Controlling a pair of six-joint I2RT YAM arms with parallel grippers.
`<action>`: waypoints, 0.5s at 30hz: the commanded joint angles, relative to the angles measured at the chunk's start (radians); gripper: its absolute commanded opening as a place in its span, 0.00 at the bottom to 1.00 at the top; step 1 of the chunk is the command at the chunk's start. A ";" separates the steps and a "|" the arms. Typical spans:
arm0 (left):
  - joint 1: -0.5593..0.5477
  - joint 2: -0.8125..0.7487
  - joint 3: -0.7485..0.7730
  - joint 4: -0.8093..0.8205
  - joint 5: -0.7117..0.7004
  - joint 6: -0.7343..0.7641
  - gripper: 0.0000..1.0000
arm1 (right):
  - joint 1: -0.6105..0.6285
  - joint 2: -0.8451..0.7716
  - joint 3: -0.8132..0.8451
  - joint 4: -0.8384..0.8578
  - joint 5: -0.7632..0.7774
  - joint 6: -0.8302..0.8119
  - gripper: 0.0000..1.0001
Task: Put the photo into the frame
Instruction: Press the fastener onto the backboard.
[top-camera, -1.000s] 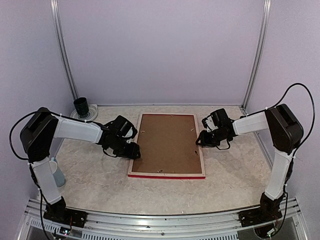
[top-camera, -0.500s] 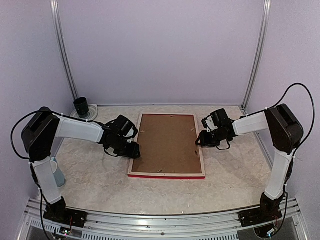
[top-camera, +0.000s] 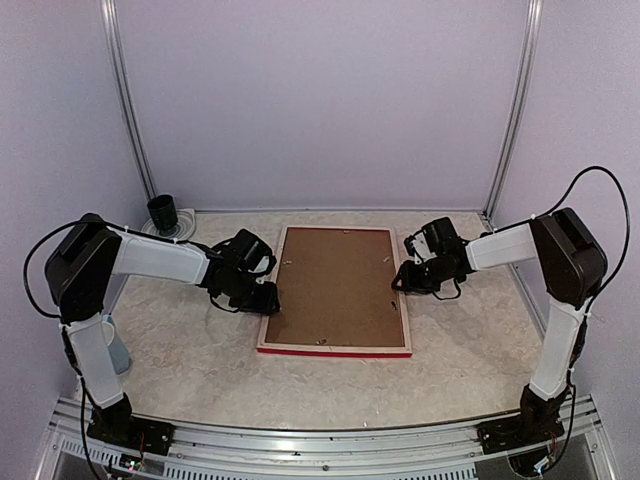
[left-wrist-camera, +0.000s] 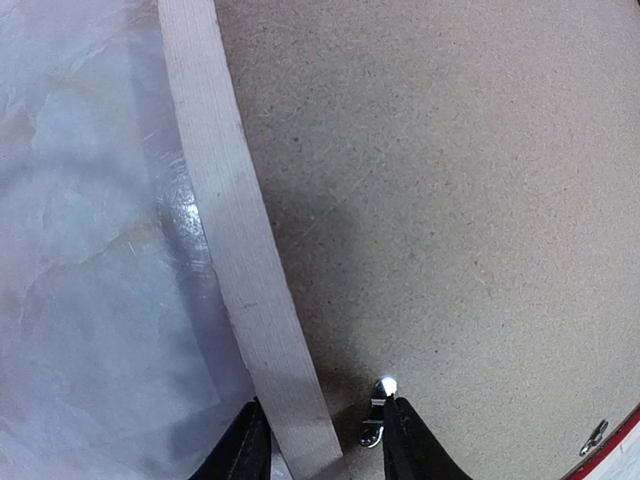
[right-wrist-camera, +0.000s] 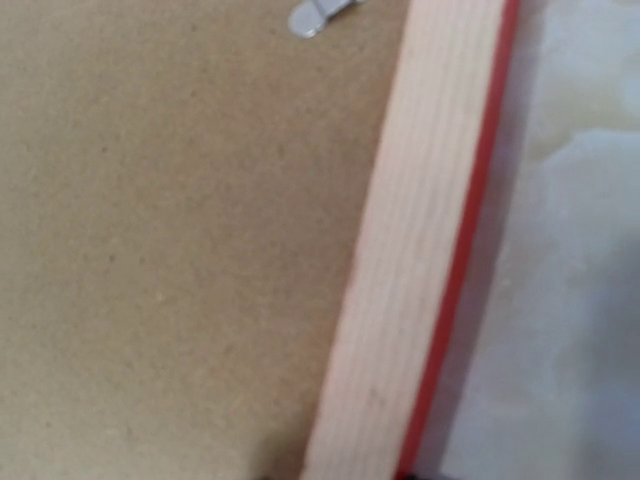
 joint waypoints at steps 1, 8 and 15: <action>-0.015 0.038 0.011 -0.014 0.006 0.015 0.36 | -0.007 0.004 -0.014 0.004 -0.013 0.003 0.35; -0.021 0.034 0.022 -0.014 -0.010 0.005 0.32 | -0.007 0.007 -0.014 0.005 -0.017 0.003 0.35; -0.032 -0.018 0.038 0.011 -0.025 0.001 0.37 | -0.007 0.013 -0.013 0.005 -0.021 0.003 0.35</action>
